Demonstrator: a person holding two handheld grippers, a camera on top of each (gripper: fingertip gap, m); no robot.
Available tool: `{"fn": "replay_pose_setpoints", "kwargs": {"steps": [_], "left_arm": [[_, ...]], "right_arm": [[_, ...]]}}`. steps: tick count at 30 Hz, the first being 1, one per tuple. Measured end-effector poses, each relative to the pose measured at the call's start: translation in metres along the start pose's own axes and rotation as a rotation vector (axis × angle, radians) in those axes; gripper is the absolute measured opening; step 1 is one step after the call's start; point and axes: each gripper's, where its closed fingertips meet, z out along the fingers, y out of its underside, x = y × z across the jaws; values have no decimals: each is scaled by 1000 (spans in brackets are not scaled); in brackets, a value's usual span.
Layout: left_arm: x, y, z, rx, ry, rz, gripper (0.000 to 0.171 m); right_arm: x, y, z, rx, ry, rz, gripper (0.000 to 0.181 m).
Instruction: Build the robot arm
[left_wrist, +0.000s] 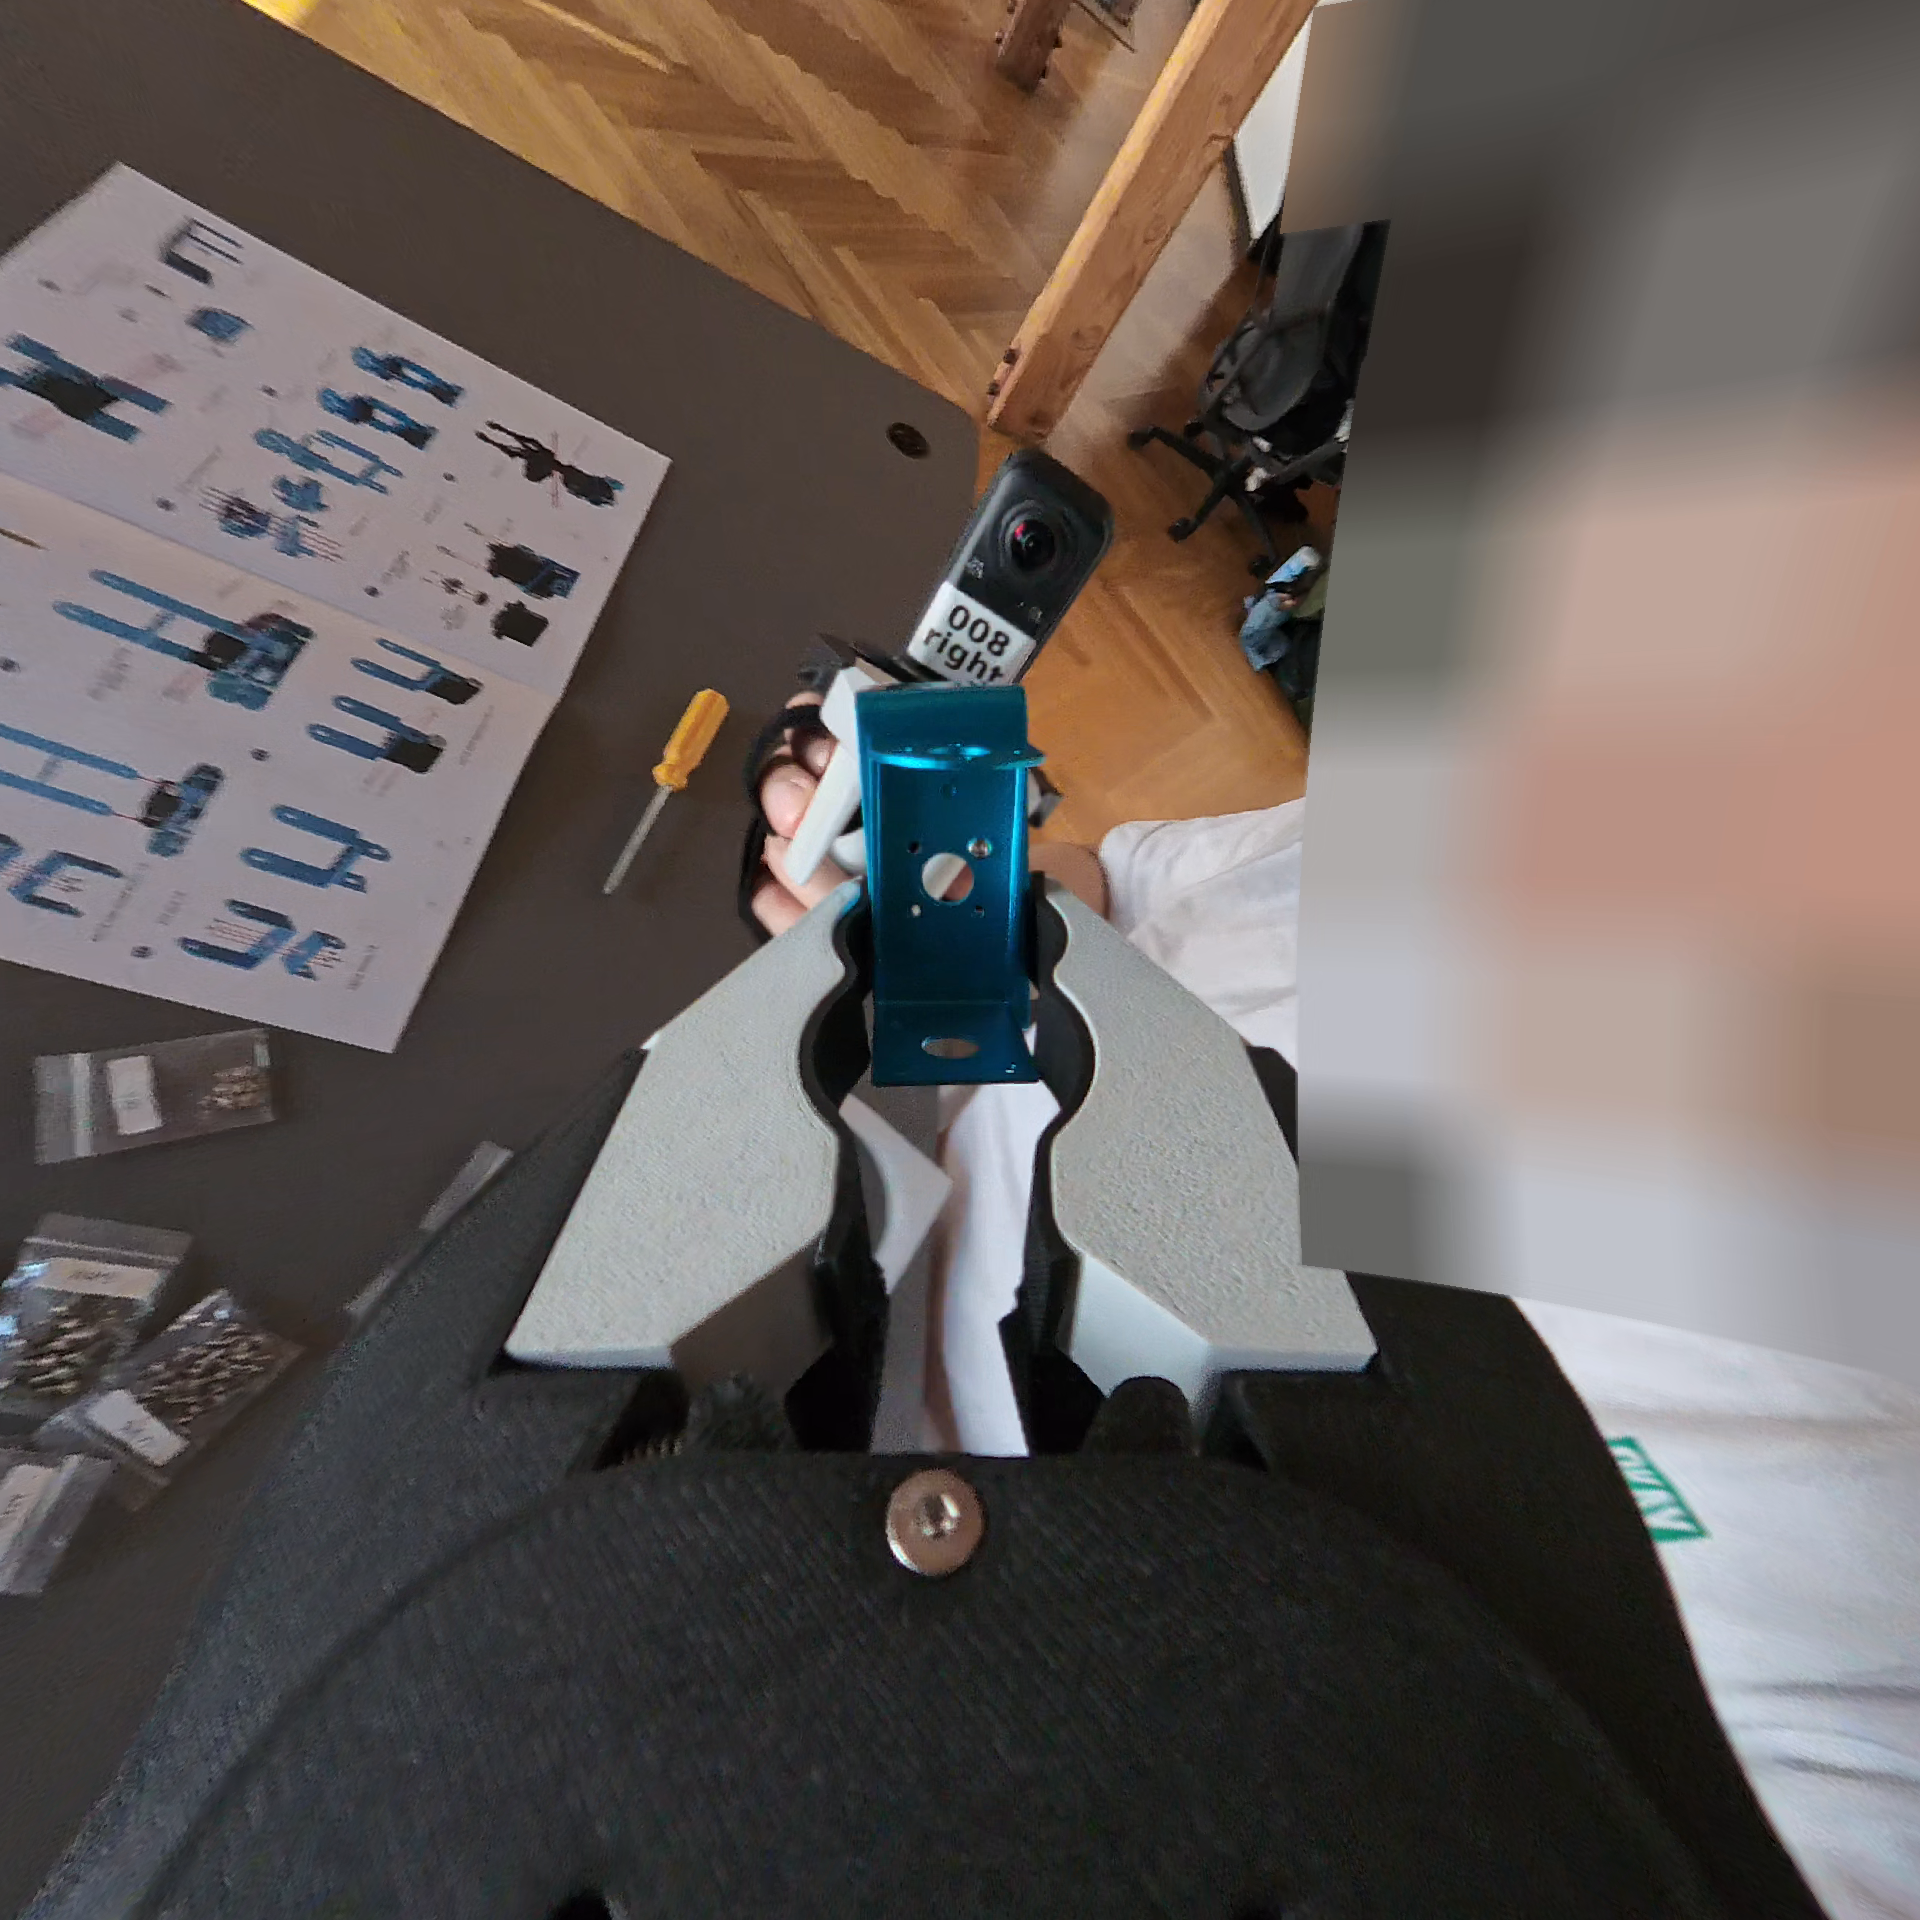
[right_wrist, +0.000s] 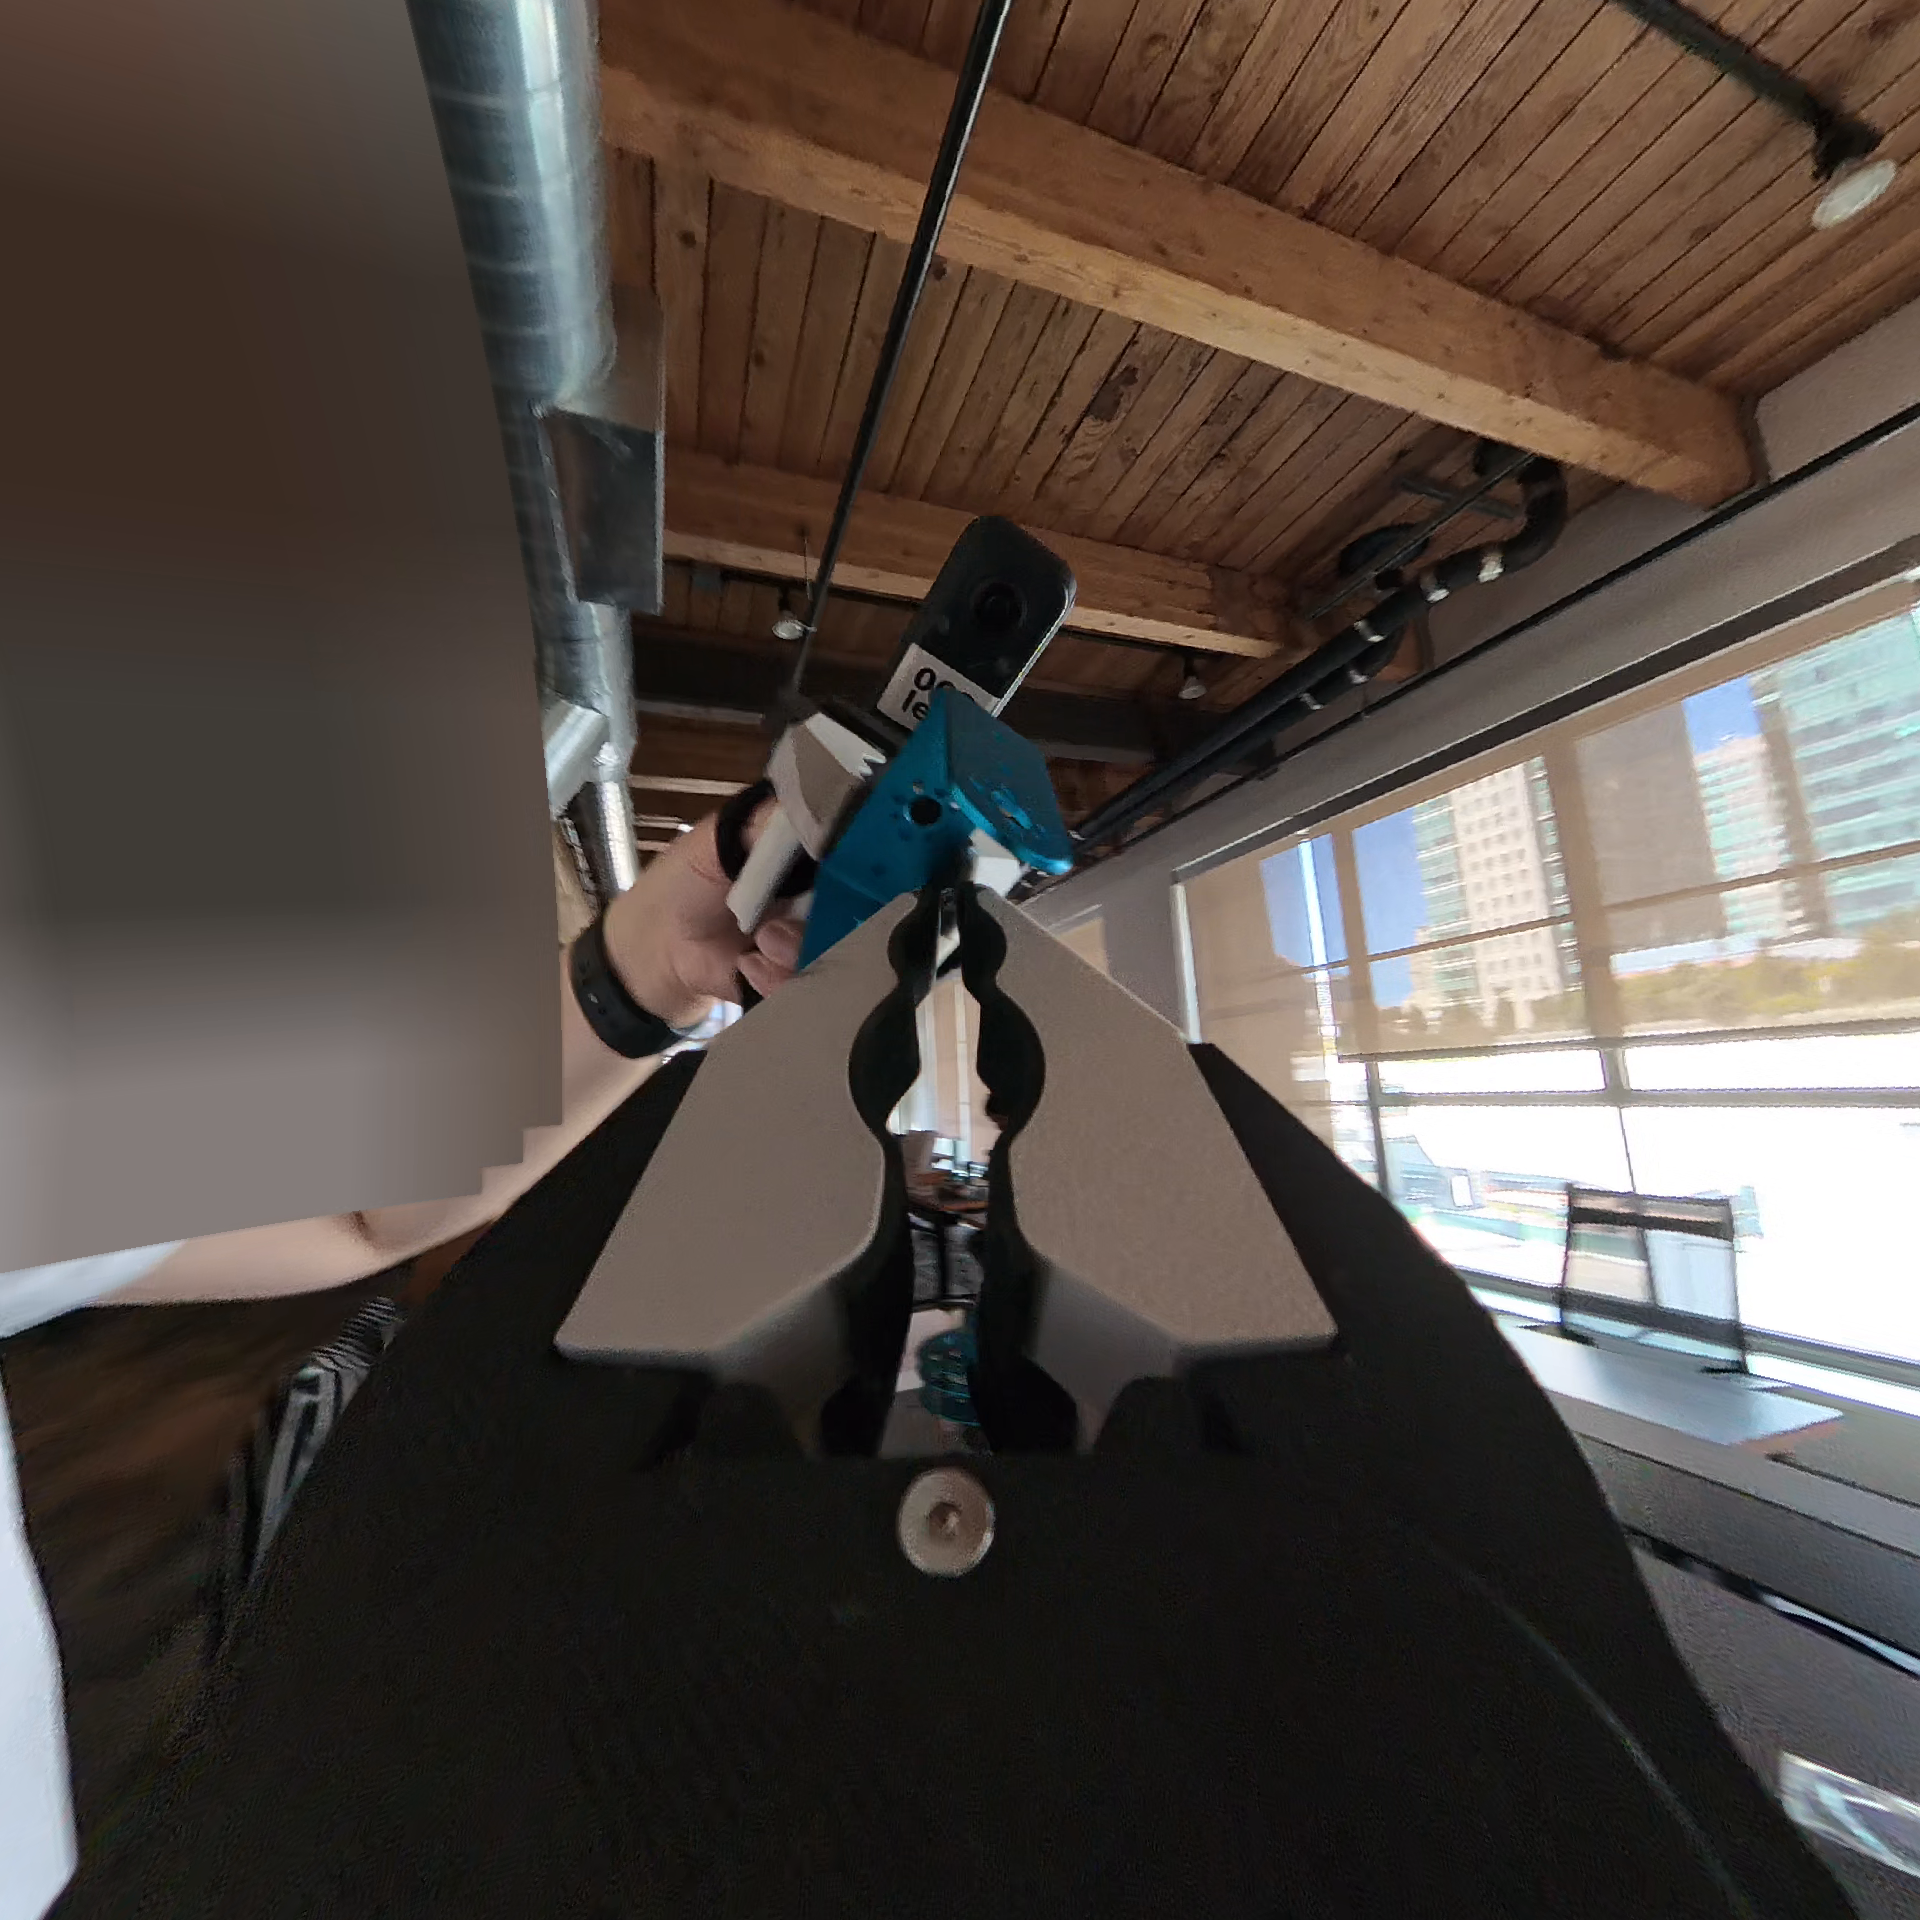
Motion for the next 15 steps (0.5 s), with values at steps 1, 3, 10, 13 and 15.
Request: {"fn": "replay_pose_setpoints", "kwargs": {"steps": [1,3,10,13,15], "left_arm": [[-1,-1,-1,11,-12,31,27],[-1,-3,-2,41,-23,55,26],[-10,-6,-1,97,-101,148,27],[-13,-6,0,106,-124,152,26],[-17,-7,1,109,-141,153,26]], "right_arm": [[-1,0,2,3,-17,43,1],[-4,-2,5,20,-72,152,1],[-4,-8,15,70,-174,476,1],[-7,-8,19,68,-185,497,1],[-6,-8,21,68,-176,498,1]]}}
